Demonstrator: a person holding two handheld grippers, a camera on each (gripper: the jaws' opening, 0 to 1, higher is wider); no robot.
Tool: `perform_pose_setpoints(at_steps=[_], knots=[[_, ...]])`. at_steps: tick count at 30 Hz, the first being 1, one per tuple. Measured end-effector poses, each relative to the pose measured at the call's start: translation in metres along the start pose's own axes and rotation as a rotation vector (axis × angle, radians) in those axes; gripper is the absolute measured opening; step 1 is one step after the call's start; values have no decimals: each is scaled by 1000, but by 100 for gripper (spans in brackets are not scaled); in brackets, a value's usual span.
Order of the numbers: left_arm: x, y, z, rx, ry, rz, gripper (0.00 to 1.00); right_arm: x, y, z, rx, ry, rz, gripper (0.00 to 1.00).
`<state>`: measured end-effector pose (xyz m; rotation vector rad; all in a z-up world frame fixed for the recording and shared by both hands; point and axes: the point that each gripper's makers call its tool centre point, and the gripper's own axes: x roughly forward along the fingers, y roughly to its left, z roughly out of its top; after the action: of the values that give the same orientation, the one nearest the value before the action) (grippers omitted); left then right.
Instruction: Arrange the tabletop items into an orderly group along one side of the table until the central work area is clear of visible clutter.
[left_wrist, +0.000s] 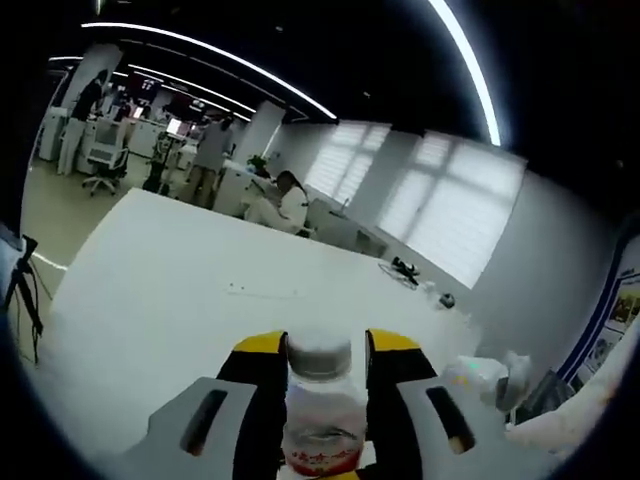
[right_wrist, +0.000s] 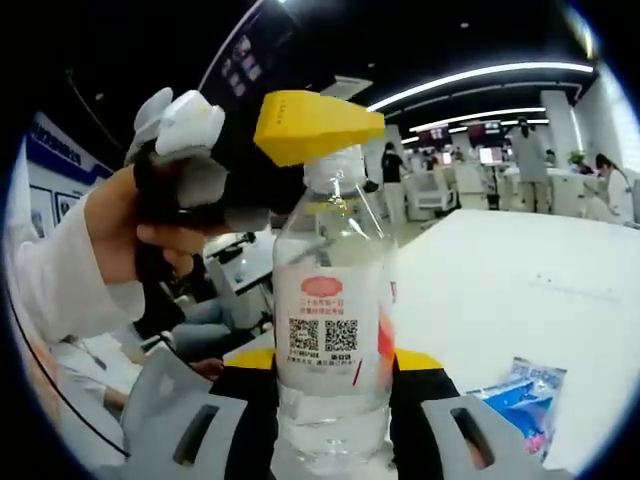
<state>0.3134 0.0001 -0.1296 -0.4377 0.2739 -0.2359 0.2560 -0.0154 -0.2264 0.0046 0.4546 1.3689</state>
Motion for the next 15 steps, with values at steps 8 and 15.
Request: perform_pose_setpoints(at_steps=[8,15], knots=[[4,-8,-7,38,24,-16,20,0,-5,-6,-9,23,-24,42],[9,-6,-10,47,39,-1,20,-7,-26,-16,9,59,-78,42]])
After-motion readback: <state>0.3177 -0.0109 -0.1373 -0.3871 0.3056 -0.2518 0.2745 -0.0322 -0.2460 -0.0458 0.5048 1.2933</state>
